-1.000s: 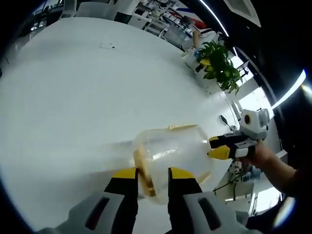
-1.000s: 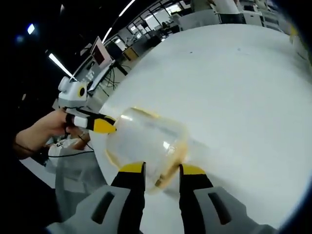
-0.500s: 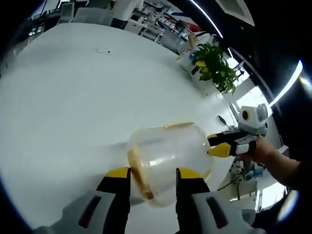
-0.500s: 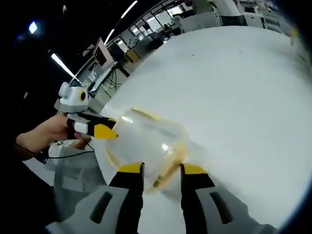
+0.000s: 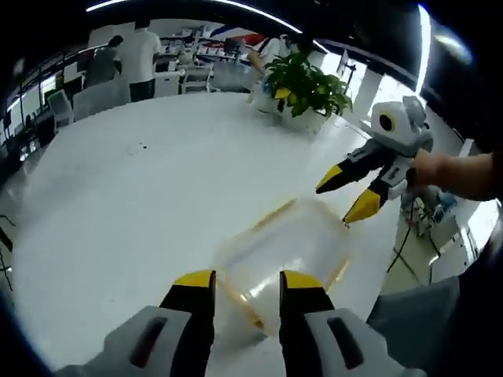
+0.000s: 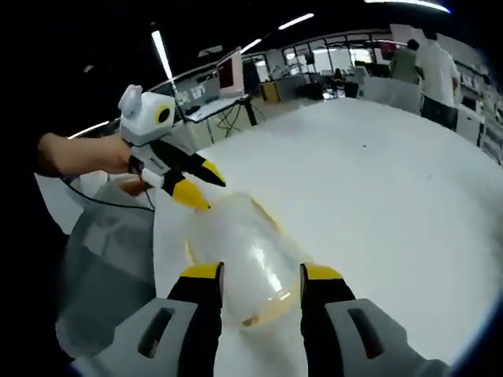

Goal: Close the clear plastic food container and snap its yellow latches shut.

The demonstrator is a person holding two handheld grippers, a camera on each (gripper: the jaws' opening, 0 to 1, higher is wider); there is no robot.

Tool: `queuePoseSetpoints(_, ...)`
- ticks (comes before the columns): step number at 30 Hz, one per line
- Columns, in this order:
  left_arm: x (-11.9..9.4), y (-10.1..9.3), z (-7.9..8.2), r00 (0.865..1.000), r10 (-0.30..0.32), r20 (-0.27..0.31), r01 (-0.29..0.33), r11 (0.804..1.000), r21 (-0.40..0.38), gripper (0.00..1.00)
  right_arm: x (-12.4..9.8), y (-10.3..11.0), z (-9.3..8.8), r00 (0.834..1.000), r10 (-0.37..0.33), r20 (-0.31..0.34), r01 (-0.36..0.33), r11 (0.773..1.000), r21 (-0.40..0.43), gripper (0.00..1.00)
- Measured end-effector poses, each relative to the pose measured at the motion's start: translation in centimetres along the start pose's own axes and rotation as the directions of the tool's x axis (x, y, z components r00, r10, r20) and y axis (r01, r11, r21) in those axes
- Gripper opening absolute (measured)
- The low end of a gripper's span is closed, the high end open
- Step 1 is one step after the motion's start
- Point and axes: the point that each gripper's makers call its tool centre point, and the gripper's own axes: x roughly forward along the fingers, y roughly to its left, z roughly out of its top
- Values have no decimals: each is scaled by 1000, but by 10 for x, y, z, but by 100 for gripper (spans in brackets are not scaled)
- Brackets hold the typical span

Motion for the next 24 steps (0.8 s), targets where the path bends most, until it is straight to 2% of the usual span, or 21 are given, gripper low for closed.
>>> queuePoseSetpoints(2, 3, -3, 4, 1000, 18, -10, -18, 997, 72, 28, 5, 6, 3, 1000, 16, 0, -16, 1000, -23, 36)
queuePoseSetpoints(5, 11, -15, 8, 1000, -9, -26, 13, 985, 174, 28, 14, 12, 6, 999, 38, -9, -38, 999, -35, 36)
queuePoseSetpoints(7, 16, -21, 6, 998, -13, -54, 25, 974, 227, 29, 19, 14, 5, 999, 38, -30, -40, 997, -70, 38)
queuePoseSetpoints(9, 20, -28, 7, 998, -9, -54, 22, 970, 243, 34, 23, 14, 8, 999, 30, -38, -35, 992, -120, 44)
queuePoseSetpoints(11, 21, -36, 6, 998, -28, -59, 42, 964, 263, 37, 25, 16, 10, 998, 40, -44, -45, 990, -132, 48)
queuePoseSetpoints(15, 20, -48, 3, 996, -43, -80, 67, 943, 327, 37, 26, 18, 18, 996, 64, -58, -73, 983, -167, 47)
queuePoseSetpoints(18, 16, -52, 2, 995, -50, -85, 76, 936, 342, 37, 29, 15, 20, 996, 59, -73, -72, 979, -189, 47)
queuePoseSetpoints(22, 14, -54, -4, 993, -44, -110, 85, 914, 396, 38, 34, 8, 21, 994, 59, -91, -76, 976, -202, 47)
queuePoseSetpoints(24, 13, -57, -6, 992, -46, -118, 91, 909, 407, 41, 35, 6, 20, 992, 57, -113, -80, 974, -211, 48)
